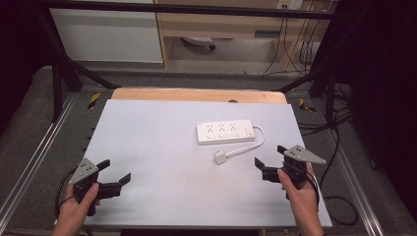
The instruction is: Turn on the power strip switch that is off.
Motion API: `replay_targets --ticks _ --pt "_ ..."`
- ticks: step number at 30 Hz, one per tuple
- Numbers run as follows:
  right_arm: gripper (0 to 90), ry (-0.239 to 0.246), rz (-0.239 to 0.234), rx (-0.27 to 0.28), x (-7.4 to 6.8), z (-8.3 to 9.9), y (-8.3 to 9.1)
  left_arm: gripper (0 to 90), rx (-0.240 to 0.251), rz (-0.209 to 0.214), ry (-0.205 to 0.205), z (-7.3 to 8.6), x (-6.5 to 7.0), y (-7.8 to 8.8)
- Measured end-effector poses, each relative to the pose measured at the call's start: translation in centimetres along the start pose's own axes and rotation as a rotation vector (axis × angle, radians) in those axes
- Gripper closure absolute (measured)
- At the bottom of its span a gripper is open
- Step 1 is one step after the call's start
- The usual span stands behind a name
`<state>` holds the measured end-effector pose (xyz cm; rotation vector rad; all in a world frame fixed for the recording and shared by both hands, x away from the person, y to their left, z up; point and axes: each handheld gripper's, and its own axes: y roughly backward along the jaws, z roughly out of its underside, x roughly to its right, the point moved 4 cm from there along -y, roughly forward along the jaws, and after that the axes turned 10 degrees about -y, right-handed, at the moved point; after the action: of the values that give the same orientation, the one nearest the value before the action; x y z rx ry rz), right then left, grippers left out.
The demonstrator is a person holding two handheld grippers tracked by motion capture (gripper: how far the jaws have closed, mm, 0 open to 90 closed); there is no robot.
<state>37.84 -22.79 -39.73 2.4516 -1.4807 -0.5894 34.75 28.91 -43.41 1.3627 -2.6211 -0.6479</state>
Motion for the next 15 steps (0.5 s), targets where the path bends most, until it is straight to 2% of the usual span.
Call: replay_targets --ticks 15 --pt "3.6 0.01 -0.013 0.004 -0.1 -2.6 -0.9 5.7 -0.019 0.011 -0.01 0.2 0.2 -0.2"
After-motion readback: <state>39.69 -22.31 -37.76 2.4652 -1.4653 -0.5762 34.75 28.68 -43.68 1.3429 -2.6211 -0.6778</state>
